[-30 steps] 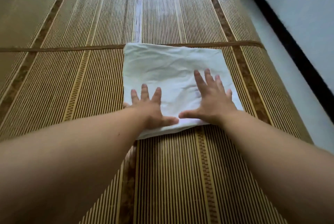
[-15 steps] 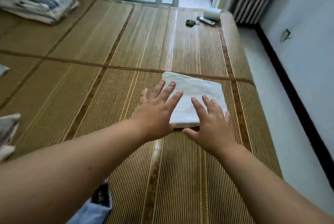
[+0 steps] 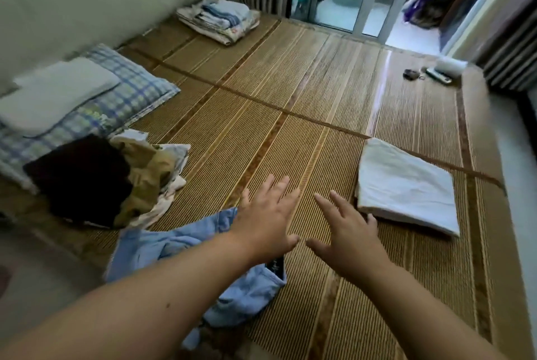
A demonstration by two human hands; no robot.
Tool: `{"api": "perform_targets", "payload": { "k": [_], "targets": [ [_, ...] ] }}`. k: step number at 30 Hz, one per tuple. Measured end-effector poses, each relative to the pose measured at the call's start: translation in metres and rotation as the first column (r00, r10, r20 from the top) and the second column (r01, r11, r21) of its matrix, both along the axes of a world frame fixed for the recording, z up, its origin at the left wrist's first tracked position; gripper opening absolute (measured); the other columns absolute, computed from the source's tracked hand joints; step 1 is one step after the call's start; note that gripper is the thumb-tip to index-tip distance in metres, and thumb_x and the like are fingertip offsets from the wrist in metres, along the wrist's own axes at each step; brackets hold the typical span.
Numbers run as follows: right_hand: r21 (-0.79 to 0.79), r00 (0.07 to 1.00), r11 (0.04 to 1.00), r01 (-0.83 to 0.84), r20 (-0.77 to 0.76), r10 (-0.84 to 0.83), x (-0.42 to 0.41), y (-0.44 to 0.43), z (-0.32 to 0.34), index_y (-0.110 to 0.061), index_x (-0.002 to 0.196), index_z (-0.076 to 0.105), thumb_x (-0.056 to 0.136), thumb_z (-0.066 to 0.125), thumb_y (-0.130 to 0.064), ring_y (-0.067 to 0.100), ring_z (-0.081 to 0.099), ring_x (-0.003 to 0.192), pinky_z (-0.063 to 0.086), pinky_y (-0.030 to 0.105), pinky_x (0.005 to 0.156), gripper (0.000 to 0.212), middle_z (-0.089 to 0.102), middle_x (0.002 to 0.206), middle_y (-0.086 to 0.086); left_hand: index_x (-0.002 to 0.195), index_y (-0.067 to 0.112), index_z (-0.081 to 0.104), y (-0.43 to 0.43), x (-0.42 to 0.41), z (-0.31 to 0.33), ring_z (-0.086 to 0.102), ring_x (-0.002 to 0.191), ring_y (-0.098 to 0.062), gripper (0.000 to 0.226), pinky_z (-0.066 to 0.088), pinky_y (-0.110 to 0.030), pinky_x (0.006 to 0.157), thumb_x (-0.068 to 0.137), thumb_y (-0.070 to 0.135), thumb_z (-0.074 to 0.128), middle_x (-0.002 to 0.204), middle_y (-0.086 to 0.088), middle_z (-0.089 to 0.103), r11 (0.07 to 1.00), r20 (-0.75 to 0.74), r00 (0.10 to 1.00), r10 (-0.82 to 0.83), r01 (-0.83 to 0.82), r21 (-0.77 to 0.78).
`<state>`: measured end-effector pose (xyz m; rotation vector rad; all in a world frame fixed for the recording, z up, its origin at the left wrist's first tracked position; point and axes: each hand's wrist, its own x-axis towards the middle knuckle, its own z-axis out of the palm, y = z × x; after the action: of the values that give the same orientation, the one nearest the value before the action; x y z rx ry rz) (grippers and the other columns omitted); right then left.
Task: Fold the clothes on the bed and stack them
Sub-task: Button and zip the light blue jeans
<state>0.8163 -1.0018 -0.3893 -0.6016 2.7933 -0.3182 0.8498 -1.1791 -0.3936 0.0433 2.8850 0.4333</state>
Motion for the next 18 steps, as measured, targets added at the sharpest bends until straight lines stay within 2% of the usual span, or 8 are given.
{"api": "perform_targets", "payload": {
  "k": [4,11,14,18],
  "targets": [
    [0.04,0.999,0.999,-0.035,0.034,0.034,0.025,-0.071,-0.008,-0.047,0.147,0.002,0.081,0.055,-0.063,0.013,0.014,0.146,0.008,0.057,0.114,0.087,0.004,0.161,-0.009,0.151,0.035,0.001,-0.072,0.029,-0.015,-0.018,0.146,-0.017,0.086,-0.006,-0.055,0.113,0.086,0.055,0.052,0.16,0.008,-0.012,0.999,0.052,0.998,0.031,-0.032,0.029],
    [0.071,0.993,0.997,-0.015,0.121,0.006,0.062,-0.19,-0.031,-0.043,0.149,0.005,0.084,0.055,-0.06,0.016,0.017,0.145,0.013,0.058,0.113,0.084,0.008,0.16,-0.008,0.15,0.037,0.007,-0.203,0.075,-0.046,-0.007,0.147,-0.021,0.085,0.004,-0.058,0.114,0.082,0.057,0.055,0.161,0.007,-0.002,0.999,0.167,0.984,0.053,-0.051,-0.02],
    [0.079,0.977,0.996,0.052,0.205,-0.067,0.075,-0.204,-0.051,-0.042,0.15,0.002,0.085,0.054,-0.059,0.016,0.018,0.145,0.013,0.058,0.113,0.084,0.006,0.161,-0.009,0.15,0.038,0.01,-0.23,0.086,-0.068,-0.003,0.147,-0.023,0.082,0.008,-0.057,0.116,0.082,0.056,0.053,0.161,0.006,0.001,0.997,0.219,0.973,0.073,-0.068,-0.032],
    [0.123,0.934,0.98,0.155,0.306,-0.186,0.089,-0.196,-0.084,-0.042,0.15,0.004,0.085,0.055,-0.059,0.016,0.022,0.144,0.016,0.058,0.112,0.084,0.008,0.16,-0.01,0.149,0.037,0.014,-0.235,0.077,-0.095,-0.002,0.147,-0.023,0.077,0.009,-0.058,0.113,0.084,0.052,0.053,0.161,0.006,0.002,1.0,0.324,0.946,0.018,-0.023,0.01]
  ]
}}
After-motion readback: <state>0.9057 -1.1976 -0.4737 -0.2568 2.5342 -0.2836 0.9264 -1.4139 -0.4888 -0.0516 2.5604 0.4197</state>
